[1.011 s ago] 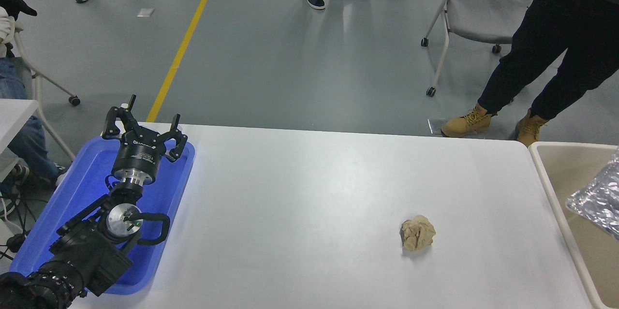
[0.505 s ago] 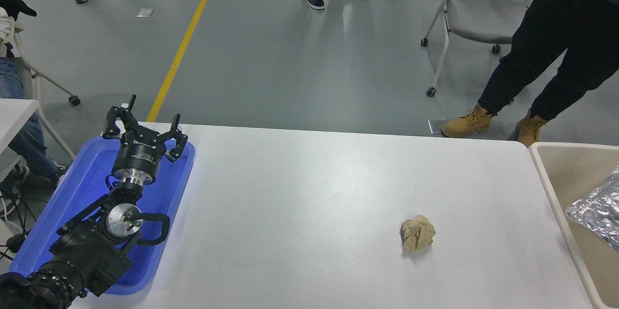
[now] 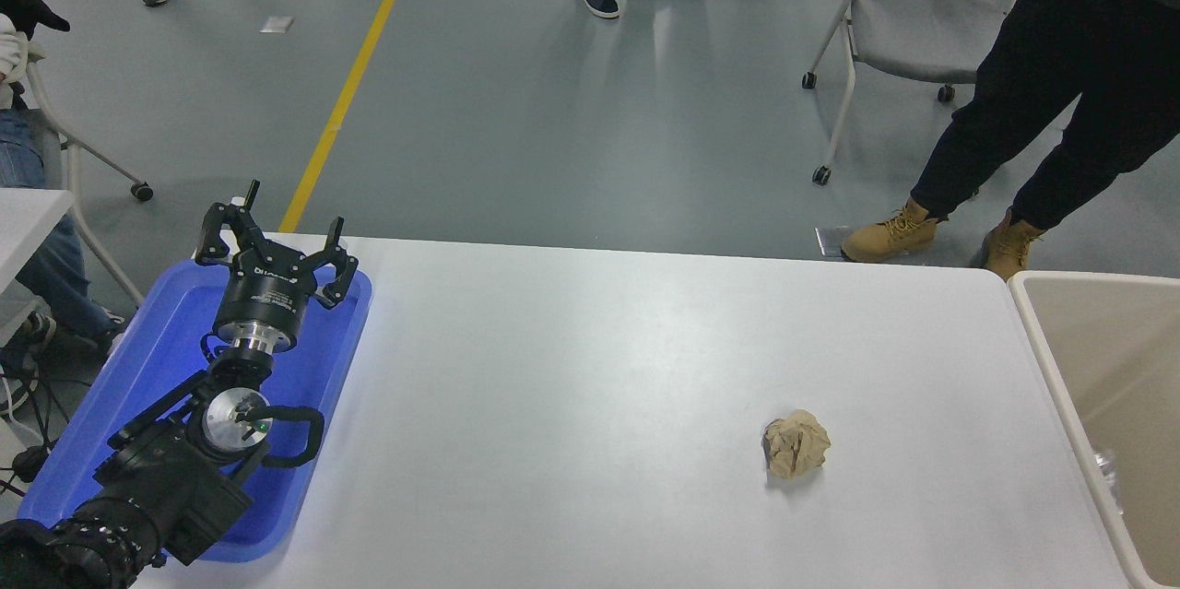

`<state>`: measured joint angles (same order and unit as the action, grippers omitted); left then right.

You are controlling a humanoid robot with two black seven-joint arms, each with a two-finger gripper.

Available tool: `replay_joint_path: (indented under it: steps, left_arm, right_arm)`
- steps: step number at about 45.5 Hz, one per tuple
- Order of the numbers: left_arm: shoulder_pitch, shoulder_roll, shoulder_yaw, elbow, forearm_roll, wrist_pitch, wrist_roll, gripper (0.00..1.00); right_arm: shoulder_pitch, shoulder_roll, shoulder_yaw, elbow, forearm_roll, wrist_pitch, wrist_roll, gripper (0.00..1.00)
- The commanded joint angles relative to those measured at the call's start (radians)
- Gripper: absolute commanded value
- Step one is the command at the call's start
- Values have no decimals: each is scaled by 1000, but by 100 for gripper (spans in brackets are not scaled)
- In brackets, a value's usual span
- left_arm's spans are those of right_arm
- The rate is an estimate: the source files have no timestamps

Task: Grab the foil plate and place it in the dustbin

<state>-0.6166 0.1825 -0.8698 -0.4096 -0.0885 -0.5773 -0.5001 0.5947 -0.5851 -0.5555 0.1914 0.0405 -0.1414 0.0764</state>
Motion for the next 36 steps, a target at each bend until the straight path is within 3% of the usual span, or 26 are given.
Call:
replay_joint_path:
  steps: [1, 16, 36]
  left_arm:
    - [0, 0, 0, 0, 1, -1, 0, 100]
    - [0, 0, 0, 0, 0, -1, 0, 100]
    - [0, 0, 0, 0, 1, 0, 0, 100]
  right_arm:
    - [19, -2, -1, 10, -2, 5, 0, 99]
    - [250, -64, -38, 62, -27, 17, 0, 100]
    - [795, -50, -373, 255, -27, 109, -1, 100]
